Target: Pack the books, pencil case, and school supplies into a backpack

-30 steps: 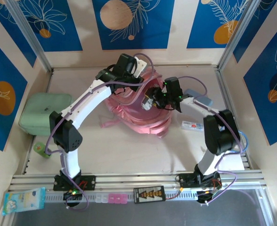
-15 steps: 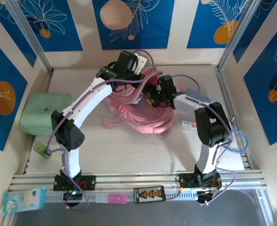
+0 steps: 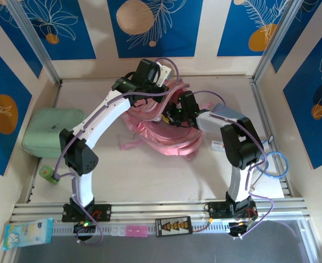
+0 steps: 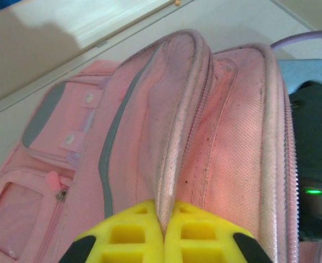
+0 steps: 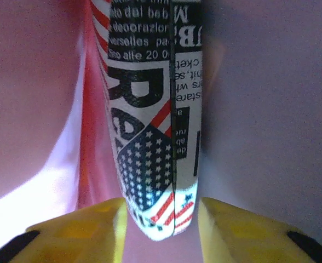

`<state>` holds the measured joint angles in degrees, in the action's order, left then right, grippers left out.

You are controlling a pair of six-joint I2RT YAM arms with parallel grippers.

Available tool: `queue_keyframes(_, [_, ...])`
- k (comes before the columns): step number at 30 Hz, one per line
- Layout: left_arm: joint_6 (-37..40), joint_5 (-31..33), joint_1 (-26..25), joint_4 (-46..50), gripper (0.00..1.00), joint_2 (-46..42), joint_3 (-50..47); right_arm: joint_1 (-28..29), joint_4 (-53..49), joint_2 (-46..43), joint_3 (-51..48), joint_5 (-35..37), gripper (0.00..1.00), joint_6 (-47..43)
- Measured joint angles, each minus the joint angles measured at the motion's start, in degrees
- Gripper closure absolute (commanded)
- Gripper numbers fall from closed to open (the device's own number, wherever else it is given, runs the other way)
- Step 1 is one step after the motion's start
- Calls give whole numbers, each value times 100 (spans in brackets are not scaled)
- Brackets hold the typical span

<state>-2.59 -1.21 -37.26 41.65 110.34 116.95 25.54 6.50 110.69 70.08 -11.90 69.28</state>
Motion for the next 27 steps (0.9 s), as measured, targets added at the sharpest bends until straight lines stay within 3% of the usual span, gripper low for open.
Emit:
queue_keyframes(5, [-105,-76,0,0,100,11,0,76,367,634,702,11,80,238])
queue_keyframes(14, [-212,-74,33,-101,100,103,2,181,833,970,885,234,75,750])
queue_keyframes(18, [-254,-160,33,-140,100,190,2,94,890,313,-22,269,68,726])
queue_keyframes(27, [-485,-769,26,-433,100,358,-114,-507,660,-2347,-2223,656,58,291])
